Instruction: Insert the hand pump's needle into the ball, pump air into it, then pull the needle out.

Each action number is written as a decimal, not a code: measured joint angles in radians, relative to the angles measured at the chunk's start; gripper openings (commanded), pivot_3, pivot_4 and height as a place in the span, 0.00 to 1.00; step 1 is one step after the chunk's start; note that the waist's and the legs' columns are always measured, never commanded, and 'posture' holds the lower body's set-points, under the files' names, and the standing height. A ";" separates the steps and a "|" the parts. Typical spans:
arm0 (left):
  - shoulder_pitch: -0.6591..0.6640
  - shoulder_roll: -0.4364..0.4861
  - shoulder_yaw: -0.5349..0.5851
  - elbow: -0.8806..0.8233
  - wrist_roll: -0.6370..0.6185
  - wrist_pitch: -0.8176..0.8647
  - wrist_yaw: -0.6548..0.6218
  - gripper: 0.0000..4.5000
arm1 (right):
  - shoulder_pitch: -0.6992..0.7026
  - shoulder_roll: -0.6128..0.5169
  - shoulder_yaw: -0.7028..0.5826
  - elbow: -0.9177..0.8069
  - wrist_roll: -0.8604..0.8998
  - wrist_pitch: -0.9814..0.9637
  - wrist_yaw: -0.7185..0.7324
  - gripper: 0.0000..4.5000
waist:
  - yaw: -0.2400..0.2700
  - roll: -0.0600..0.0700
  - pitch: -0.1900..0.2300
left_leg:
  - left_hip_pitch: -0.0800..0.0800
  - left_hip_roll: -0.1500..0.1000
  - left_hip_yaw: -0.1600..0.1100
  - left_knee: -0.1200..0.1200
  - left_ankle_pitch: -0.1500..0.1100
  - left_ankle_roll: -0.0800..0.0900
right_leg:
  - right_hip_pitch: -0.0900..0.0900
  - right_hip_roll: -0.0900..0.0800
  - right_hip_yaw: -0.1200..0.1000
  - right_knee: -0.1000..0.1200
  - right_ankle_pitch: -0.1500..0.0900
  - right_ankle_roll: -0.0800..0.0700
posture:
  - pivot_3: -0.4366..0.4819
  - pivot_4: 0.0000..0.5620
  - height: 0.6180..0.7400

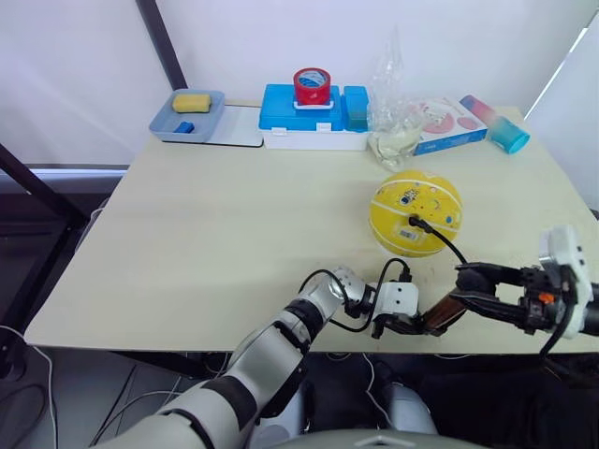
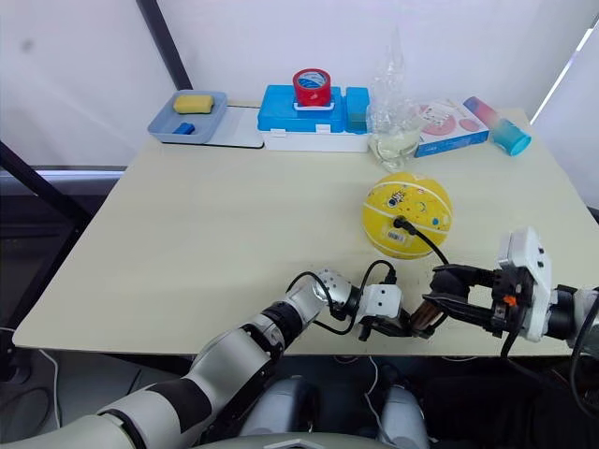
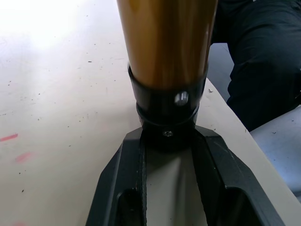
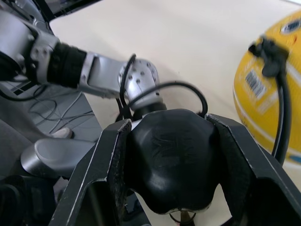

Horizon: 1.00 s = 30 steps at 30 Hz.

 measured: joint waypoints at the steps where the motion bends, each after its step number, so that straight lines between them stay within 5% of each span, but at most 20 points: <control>1: 0.000 0.000 0.000 0.000 0.001 -0.002 0.002 0.20 | -0.002 0.000 -0.007 0.000 0.005 0.003 0.000 0.45 | 0.000 0.000 0.000 | 0.000 0.000 0.000 0.000 0.000 0.000 | 0.000 0.000 0.000 0.000 0.000 0.000 | 0.48 0.27 0.91; 18: -0.001 0.000 0.000 0.001 0.007 -0.028 0.024 0.20 | -0.137 -0.237 -0.472 0.058 0.411 0.310 0.022 0.45 | 0.001 0.004 0.007 | -0.001 -0.001 0.000 0.001 -0.001 -0.002 | 0.000 -0.001 0.001 0.000 0.000 0.000 | 0.48 0.27 0.91; 25: -0.005 0.000 -0.002 0.003 0.009 -0.030 0.030 0.20 | -0.132 -0.208 -0.460 0.038 0.413 0.342 -0.003 0.45 | 0.001 0.002 0.008 | -0.002 -0.001 0.000 0.001 -0.001 -0.002 | 0.000 -0.001 0.000 0.000 0.000 0.000 | 0.48 0.27 0.91; 30: -0.007 0.000 -0.003 0.005 0.014 -0.030 0.033 0.20 | -0.040 -0.114 -0.282 -0.021 0.229 0.207 0.025 0.44 | 0.000 0.000 0.006 | -0.001 -0.001 0.000 0.001 -0.001 -0.002 | 0.000 -0.001 0.000 0.001 0.000 0.000 | 0.48 0.27 0.91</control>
